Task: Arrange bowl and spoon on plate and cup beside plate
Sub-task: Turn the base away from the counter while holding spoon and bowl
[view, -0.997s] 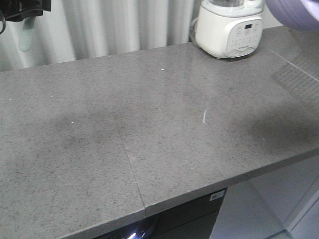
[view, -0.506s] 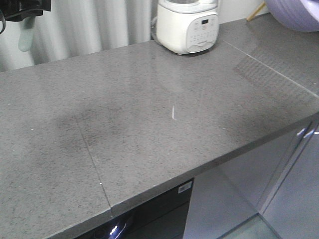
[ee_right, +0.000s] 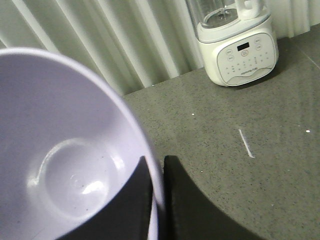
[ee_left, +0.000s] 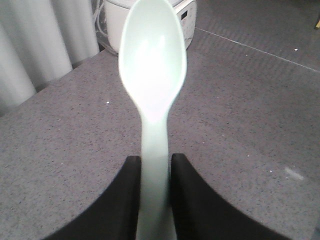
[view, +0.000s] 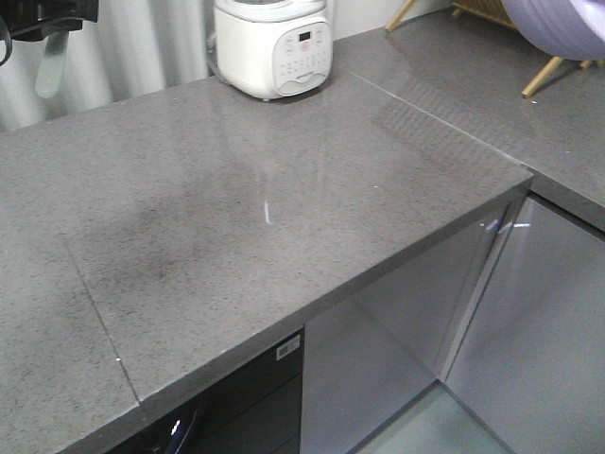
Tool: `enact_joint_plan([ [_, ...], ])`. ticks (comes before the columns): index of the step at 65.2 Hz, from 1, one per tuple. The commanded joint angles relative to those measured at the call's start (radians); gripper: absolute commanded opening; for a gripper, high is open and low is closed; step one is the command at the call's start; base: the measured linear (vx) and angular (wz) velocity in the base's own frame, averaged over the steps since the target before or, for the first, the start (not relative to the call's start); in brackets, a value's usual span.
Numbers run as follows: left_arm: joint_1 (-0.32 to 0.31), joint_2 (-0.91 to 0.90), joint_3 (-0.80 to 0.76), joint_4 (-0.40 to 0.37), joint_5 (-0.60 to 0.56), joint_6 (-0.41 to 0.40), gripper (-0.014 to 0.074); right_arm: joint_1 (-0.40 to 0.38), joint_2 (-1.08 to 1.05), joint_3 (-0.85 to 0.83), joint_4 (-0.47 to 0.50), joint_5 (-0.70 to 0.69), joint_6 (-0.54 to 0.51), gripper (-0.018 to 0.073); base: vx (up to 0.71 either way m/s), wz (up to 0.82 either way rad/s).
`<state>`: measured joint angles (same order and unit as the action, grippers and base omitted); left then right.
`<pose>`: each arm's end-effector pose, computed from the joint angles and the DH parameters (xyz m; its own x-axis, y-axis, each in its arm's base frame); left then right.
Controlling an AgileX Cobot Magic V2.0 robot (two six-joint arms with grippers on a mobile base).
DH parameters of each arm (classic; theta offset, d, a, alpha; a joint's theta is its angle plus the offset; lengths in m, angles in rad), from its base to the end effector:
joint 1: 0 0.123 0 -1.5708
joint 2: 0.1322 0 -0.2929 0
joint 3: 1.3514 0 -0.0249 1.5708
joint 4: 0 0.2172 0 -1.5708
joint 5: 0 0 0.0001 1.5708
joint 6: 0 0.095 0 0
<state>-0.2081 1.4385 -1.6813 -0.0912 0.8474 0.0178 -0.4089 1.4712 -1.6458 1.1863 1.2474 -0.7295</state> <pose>0.2724 -0.0642 0.4630 -0.4930 0.0606 -0.8679 0.2434 0.9673 -0.0707 0.2633 -0.0230 0.4712 -0.4707 0.1709 -0.8656 -0.5161 0.7424 0.4272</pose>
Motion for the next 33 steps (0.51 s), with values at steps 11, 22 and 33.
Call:
enact_joint_plan([
  [11, -0.002, -0.034, -0.026, -0.010, -0.065, -0.005, -0.0008, -0.005, -0.033, -0.030, 0.076, 0.040, -0.009, -0.0006, -0.02, -0.25],
  [22, -0.002, -0.034, -0.026, -0.010, -0.065, -0.005, -0.0008, -0.005, -0.033, -0.030, 0.076, 0.040, -0.009, -0.0006, -0.02, -0.25],
  [33, -0.002, -0.034, -0.026, -0.010, -0.065, -0.005, -0.0008, -0.005, -0.033, -0.030, 0.076, 0.040, -0.009, -0.0006, -0.02, -0.26],
])
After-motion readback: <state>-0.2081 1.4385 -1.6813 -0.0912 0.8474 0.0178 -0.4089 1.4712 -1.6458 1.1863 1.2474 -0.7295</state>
